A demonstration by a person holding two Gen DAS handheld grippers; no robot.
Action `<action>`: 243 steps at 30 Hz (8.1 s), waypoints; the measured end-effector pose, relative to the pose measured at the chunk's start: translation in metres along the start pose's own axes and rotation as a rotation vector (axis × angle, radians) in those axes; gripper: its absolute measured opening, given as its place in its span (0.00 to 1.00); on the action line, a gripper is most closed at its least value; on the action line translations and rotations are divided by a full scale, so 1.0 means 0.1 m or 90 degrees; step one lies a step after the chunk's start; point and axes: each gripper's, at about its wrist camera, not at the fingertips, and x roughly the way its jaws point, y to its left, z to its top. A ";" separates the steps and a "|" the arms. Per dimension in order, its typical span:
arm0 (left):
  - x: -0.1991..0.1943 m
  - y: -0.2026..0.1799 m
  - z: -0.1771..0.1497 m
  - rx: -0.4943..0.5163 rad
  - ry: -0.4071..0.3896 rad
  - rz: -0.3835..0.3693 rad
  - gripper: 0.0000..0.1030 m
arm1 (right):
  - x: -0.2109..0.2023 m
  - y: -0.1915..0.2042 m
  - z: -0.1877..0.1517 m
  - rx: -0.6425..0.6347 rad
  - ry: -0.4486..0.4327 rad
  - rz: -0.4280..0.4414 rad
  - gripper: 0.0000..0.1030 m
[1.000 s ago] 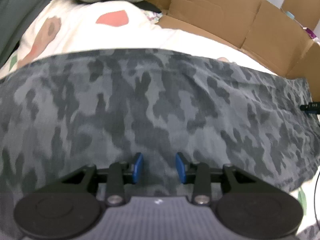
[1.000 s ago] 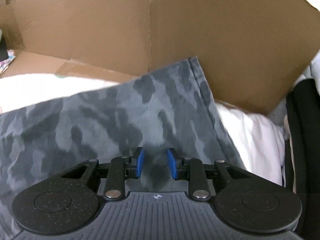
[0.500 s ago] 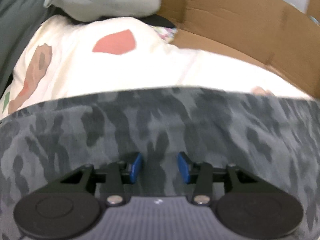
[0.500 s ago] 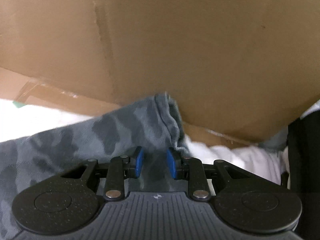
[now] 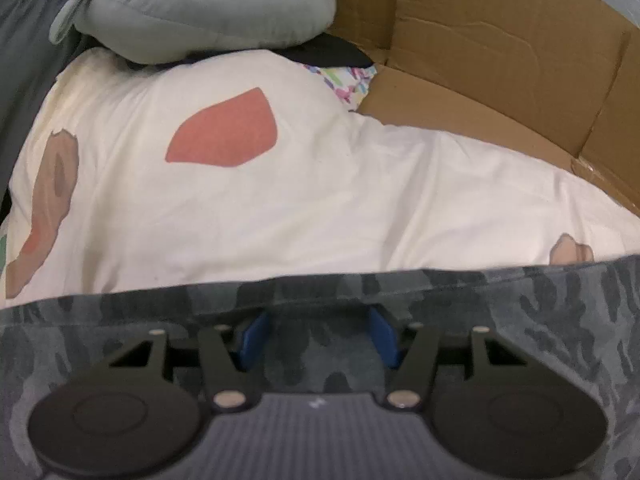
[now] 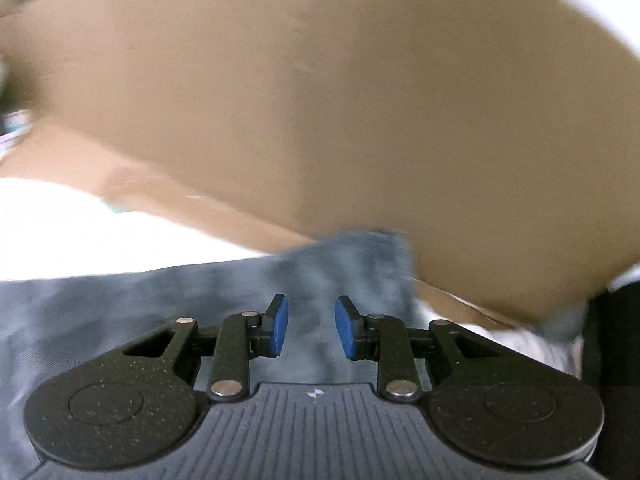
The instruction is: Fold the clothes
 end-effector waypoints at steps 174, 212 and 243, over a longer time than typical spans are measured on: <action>-3.94 1.00 -3.70 -0.141 0.134 0.086 0.79 | -3.59 -2.03 -5.44 0.404 0.341 0.250 0.66; -3.99 1.10 -3.76 -0.168 0.159 0.099 0.82 | -3.33 -2.07 -5.76 0.640 0.318 0.418 0.41; -3.15 1.20 -4.22 -0.414 0.149 -0.064 0.73 | -3.95 -2.13 -4.68 0.465 0.319 0.327 0.07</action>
